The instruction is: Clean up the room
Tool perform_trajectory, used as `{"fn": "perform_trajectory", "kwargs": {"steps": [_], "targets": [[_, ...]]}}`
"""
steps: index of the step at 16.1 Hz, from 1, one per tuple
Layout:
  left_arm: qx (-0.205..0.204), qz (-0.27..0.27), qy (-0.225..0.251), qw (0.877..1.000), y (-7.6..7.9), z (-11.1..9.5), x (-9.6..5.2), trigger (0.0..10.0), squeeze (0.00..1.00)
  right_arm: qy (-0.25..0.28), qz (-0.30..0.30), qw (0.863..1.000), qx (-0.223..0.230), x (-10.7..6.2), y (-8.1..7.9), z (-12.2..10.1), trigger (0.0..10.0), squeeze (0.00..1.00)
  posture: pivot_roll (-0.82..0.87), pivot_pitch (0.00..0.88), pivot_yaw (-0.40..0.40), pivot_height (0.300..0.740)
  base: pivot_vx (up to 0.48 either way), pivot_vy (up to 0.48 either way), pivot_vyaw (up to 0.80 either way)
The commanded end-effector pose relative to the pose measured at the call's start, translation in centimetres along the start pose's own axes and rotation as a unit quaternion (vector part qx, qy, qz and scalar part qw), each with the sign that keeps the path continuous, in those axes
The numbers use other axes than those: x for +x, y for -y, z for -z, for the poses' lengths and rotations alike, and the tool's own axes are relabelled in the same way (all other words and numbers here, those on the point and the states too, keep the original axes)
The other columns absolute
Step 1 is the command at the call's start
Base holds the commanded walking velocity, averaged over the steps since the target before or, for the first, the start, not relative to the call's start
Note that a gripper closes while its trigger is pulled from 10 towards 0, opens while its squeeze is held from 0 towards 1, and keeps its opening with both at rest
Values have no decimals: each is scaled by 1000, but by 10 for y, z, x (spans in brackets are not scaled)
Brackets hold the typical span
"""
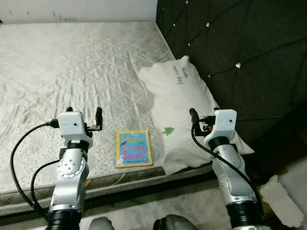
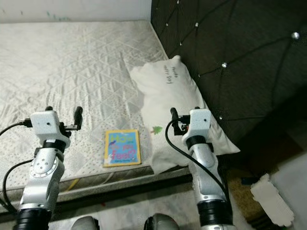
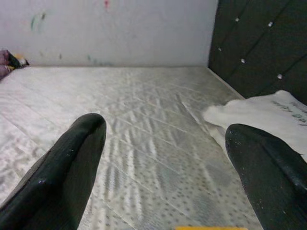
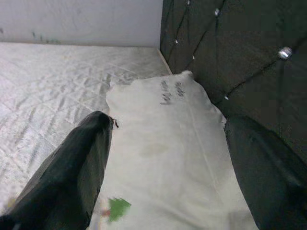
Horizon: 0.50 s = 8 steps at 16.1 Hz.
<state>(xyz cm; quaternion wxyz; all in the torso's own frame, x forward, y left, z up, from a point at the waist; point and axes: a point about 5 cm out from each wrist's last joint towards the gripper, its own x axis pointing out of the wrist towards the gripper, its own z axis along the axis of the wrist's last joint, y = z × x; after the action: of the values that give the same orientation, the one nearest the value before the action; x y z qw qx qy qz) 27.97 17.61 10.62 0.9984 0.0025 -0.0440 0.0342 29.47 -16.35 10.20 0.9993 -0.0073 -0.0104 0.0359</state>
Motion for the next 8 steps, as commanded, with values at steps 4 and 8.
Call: {"fn": "perform_trajectory", "kwargs": {"steps": [4,8], "targets": [[-7,7,-2,1000,2,0,0,10000,0,-2,3,1000,0,0,3,1,10000,0,12,86,-47,740,0,0,0],[-18,7,-3,1000,3,0,1,10000,0,-3,1,1000,0,1,2,1,10000,0,13,84,-49,740,0,189,0]]}}
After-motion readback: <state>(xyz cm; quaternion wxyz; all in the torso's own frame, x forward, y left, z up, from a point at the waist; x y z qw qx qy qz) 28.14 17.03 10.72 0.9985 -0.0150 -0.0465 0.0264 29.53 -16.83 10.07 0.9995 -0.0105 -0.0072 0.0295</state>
